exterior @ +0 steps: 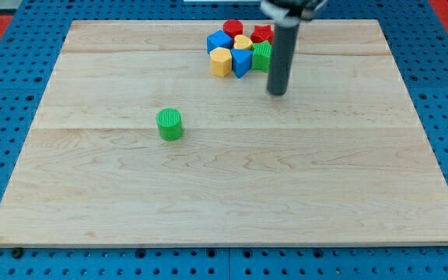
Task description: Push the green circle into the group of blocks
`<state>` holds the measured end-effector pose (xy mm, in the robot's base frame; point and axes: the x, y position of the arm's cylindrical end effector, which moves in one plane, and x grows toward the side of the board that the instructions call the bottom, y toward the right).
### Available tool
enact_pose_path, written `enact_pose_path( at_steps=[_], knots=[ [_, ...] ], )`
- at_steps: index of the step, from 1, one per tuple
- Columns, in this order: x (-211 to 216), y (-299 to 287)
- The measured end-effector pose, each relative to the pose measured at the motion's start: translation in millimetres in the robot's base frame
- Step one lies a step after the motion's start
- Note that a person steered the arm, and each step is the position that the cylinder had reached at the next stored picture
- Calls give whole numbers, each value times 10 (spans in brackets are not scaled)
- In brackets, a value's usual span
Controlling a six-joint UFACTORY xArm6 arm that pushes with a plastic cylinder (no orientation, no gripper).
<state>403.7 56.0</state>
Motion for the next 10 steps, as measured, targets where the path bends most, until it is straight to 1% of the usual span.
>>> enact_pose_path(
  at_steps=[1,2,3,4,5,6,7,8,9,10],
  knots=[
    [399,-968],
    [530,-1490],
    [450,-1825],
    [758,-2151],
    [816,-2735],
    [578,-2843],
    [427,-2737],
    [428,-2428],
    [441,-2317],
    [338,-2057]
  ],
)
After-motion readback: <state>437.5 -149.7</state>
